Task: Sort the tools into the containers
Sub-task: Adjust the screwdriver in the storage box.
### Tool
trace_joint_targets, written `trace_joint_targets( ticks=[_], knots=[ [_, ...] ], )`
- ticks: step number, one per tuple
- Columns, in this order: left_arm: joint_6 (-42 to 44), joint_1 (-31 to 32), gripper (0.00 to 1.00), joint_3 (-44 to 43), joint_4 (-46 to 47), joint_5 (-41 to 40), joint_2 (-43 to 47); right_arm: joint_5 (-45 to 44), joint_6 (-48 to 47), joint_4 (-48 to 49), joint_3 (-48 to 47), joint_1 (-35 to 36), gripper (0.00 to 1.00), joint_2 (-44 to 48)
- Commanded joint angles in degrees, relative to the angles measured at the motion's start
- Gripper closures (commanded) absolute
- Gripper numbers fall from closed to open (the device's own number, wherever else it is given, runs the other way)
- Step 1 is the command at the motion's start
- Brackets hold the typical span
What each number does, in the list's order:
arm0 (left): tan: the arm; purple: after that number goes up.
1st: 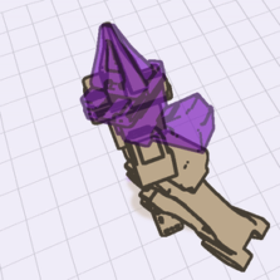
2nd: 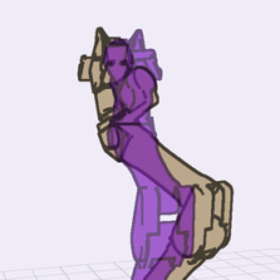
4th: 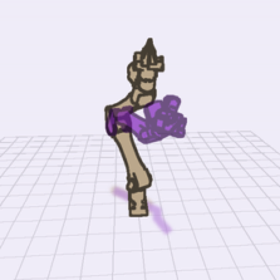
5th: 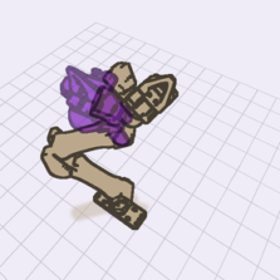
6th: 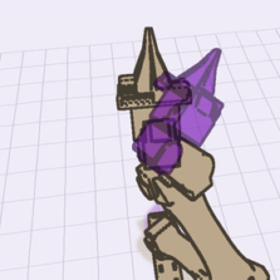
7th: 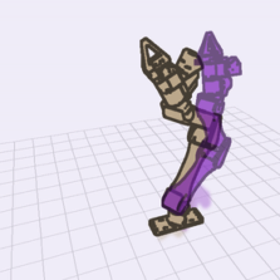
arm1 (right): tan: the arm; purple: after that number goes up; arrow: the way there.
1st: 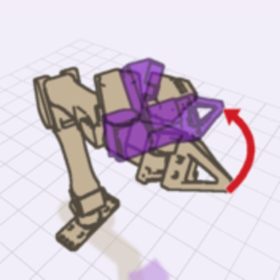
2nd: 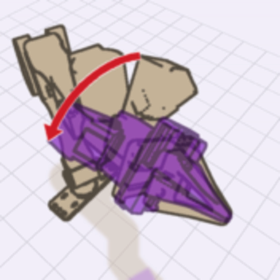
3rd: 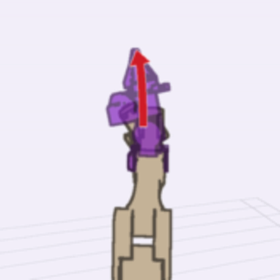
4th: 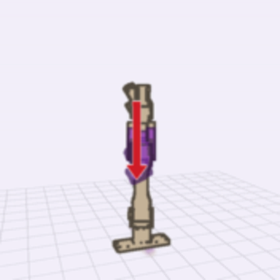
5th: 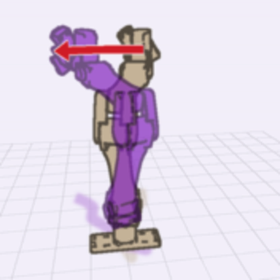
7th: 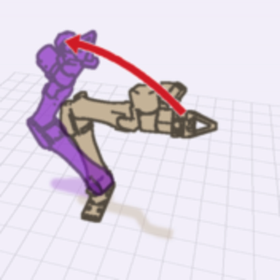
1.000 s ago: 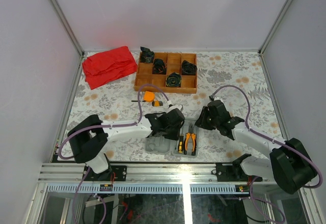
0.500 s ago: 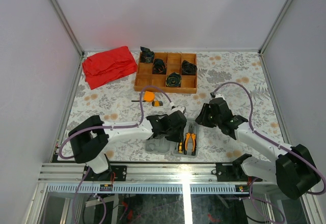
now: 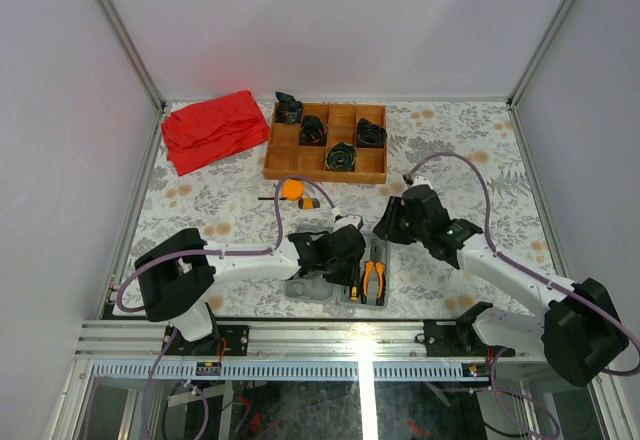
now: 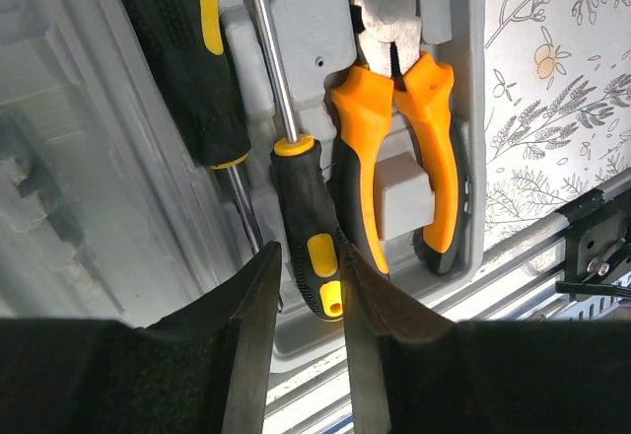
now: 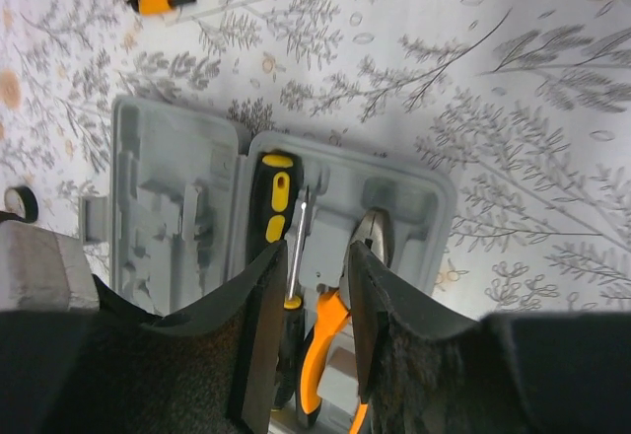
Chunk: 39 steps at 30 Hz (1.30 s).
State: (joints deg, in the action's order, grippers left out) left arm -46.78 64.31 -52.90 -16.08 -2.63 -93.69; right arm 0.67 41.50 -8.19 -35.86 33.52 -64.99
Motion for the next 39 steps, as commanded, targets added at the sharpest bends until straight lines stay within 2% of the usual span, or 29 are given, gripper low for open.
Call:
trace_joint_targets(
  ticks=[1,14,20,32,39],
  knots=[
    [-0.59,0.48,0.72,0.96,2.01,-1.32,-0.68,0.12,2.13,3.16,-3.08,3.23,0.62,-3.08],
    [-1.29,0.54,0.79,2.57,3.63,-0.72,-1.27,-2.25,5.27,0.77,-6.07,6.73,0.75,-10.08],
    [-1.56,0.56,0.8,2.72,3.77,-0.71,-1.15,-0.44,5.29,2.01,-6.4,6.9,0.82,-13.15],
    [-1.32,0.58,0.8,2.54,3.6,-0.73,-1.59,2.5,4.82,3.48,-7.12,7.17,0.89,-17.27],
    [-1.2,0.57,0.8,2.46,3.6,-0.75,-1.82,3.24,4.74,4.13,-7.0,7.22,0.96,-18.78]
  ],
)
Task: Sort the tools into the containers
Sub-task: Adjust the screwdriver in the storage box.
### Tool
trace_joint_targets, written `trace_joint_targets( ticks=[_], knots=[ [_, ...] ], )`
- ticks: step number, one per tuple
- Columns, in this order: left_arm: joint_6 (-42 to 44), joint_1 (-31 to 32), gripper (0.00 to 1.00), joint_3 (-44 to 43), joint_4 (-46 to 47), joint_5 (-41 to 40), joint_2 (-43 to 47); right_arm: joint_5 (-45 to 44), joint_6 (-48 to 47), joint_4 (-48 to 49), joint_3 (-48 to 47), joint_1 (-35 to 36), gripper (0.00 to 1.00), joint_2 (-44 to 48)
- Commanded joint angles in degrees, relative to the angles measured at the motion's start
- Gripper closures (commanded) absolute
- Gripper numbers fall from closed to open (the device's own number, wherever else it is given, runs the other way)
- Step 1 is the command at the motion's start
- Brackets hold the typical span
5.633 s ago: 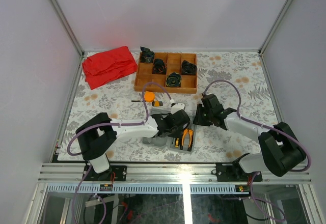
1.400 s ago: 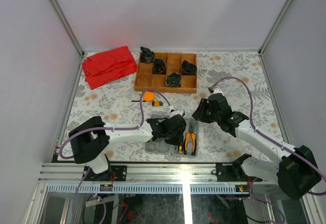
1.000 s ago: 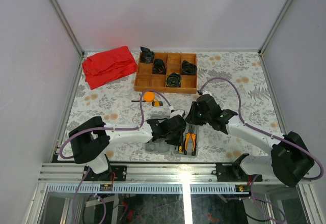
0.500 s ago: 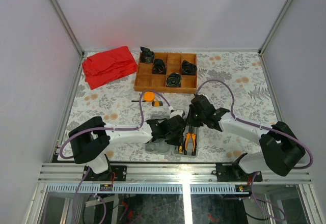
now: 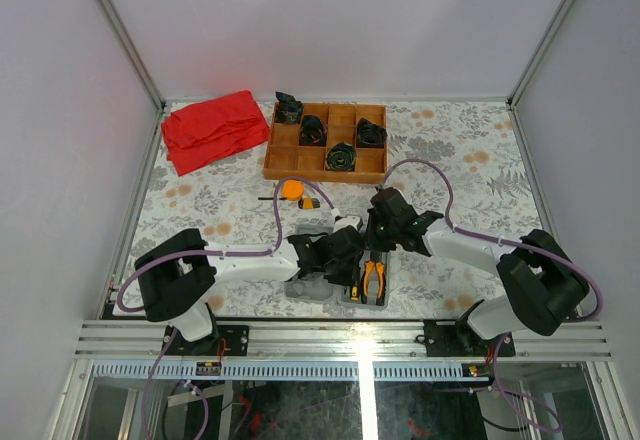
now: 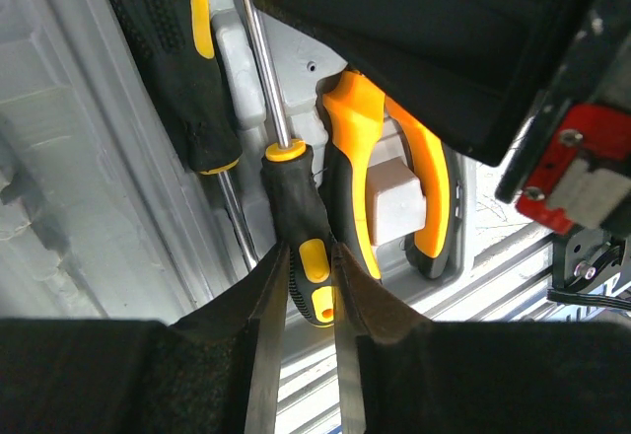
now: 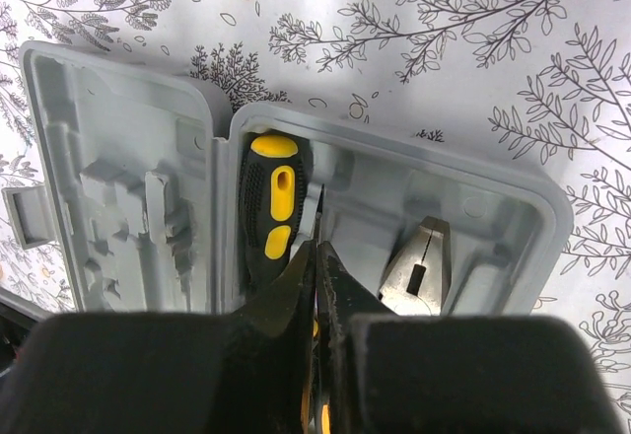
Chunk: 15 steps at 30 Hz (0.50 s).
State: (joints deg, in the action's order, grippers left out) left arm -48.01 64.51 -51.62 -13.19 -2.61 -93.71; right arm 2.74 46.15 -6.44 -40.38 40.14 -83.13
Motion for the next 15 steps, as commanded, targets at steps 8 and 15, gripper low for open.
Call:
trace_joint_targets(
  ticks=[8,15],
  knots=[
    [0.11,0.4,0.8,1.45,0.71,-0.7,-1.73,1.37,-0.1,3.01,-2.42,0.64,0.97,-2.32],
    [0.2,0.37,0.81,1.76,0.75,-0.61,-1.75,-0.48,-0.82,1.4,-2.83,0.65,0.97,-3.66]
  ],
)
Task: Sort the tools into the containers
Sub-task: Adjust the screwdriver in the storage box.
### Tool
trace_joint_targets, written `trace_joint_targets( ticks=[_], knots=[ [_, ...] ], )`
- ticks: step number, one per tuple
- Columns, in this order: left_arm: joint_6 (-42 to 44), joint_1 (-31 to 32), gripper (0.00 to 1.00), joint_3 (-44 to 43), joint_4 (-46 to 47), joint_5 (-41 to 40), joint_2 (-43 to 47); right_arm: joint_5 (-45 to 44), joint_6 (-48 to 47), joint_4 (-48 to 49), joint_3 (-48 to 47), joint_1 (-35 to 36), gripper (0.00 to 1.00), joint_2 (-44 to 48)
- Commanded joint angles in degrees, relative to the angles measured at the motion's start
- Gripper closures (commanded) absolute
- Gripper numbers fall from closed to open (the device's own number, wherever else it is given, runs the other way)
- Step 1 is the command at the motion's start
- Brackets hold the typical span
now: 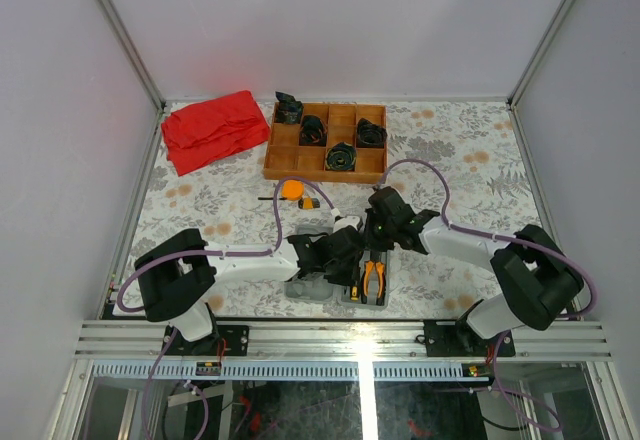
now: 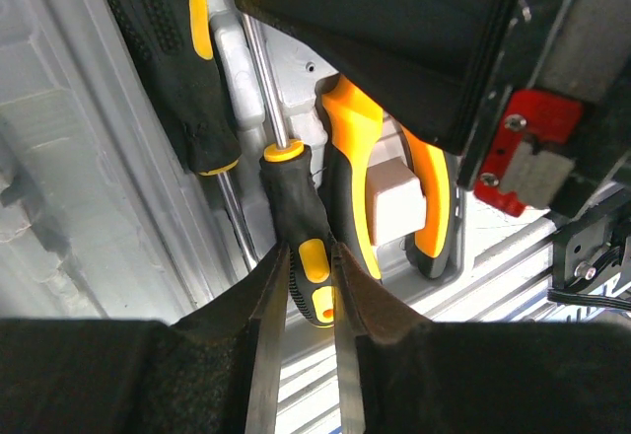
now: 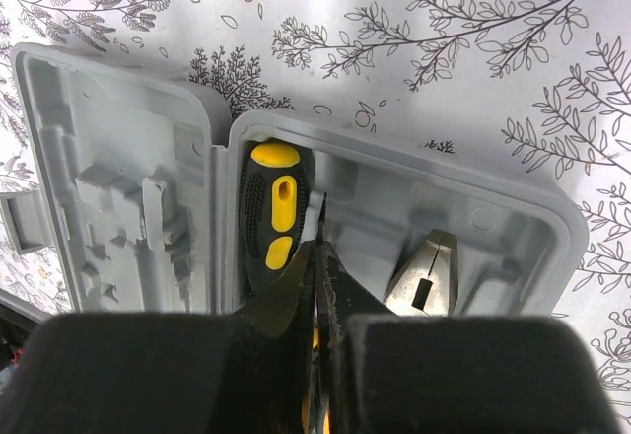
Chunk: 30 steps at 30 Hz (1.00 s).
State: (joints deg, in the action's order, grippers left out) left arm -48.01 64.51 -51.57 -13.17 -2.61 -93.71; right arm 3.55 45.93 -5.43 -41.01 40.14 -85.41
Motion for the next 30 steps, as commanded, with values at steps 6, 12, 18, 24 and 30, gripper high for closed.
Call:
trace_joint_targets(
  ticks=[6,12,18,24,30],
  knots=[
    [0.28,0.39,0.81,1.89,0.64,-0.6,-1.54,-4.04,-1.81,-2.44,-3.29,0.73,0.98,-3.7],
    [0.37,0.44,0.81,1.91,0.62,-0.47,-1.5,-5.93,-4.42,-7.27,-5.73,0.86,1.0,-8.24],
    [0.39,0.36,0.82,2.17,0.05,-0.72,-1.28,-6.52,-8.53,-12.62,-8.01,0.9,1.0,-13.33],
    [0.16,0.58,0.98,1.27,-3.88,-0.31,-1.86,-6.41,-10.46,-15.44,-8.6,0.99,1.0,-18.03],
    [0.06,0.68,1.0,0.95,-5.63,0.0,-2.1,-10.36,-12.04,-20.62,-10.86,2.55,1.0,-21.64]
  ],
)
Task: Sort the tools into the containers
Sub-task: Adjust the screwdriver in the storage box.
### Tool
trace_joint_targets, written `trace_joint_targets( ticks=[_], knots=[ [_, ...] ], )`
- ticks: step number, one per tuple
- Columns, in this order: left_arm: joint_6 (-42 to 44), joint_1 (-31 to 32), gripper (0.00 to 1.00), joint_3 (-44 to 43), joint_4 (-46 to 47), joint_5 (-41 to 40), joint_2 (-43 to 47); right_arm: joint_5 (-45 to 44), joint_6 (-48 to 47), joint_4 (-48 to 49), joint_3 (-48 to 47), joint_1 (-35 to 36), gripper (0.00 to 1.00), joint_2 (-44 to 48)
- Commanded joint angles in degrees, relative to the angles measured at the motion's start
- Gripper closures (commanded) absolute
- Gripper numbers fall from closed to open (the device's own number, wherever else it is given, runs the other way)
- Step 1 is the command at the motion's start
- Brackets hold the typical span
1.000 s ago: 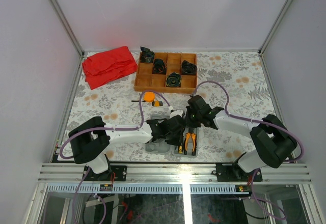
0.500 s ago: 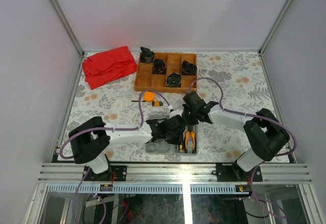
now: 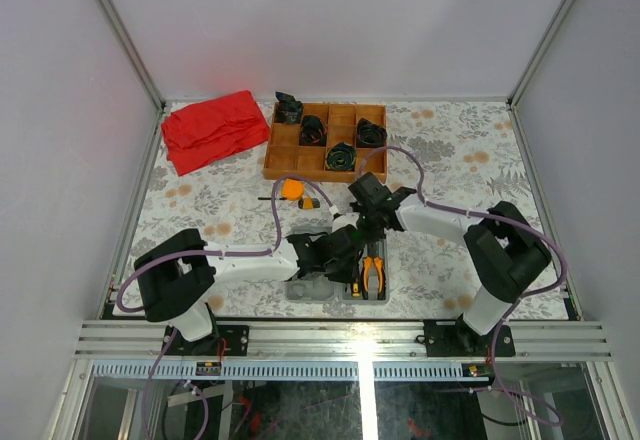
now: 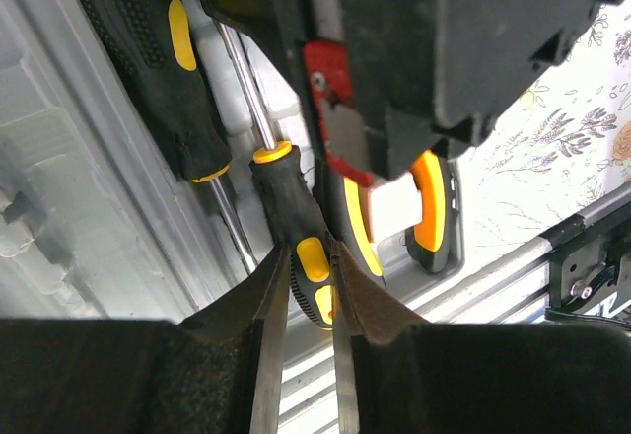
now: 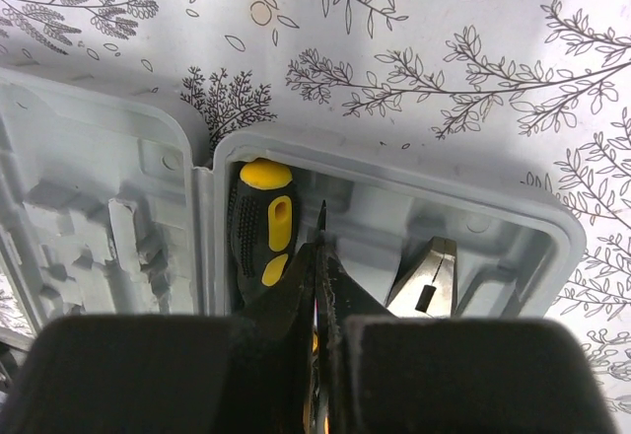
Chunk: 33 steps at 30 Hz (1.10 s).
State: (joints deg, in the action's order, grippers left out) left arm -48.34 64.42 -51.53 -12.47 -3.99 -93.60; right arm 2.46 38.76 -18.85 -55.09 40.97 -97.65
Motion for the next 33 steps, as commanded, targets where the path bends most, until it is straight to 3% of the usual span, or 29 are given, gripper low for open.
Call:
trace_joint_targets(
  ticks=[1,15,33],
  knots=[
    [0.35,0.74,1.0,0.78,-6.41,1.54,-2.45,-9.78,-4.92,-7.71,2.83,2.05,1.0,-10.15],
    [0.39,0.96,1.0,-2.31,-9.28,1.28,-2.6,-10.2,-3.85,-6.54,2.33,5.57,1.0,-18.85],
    [-0.87,5.76,1.0,3.87,-6.7,4.58,-16.89,-11.0,-3.32,-5.86,3.56,5.66,1.0,-19.75]
  ],
)
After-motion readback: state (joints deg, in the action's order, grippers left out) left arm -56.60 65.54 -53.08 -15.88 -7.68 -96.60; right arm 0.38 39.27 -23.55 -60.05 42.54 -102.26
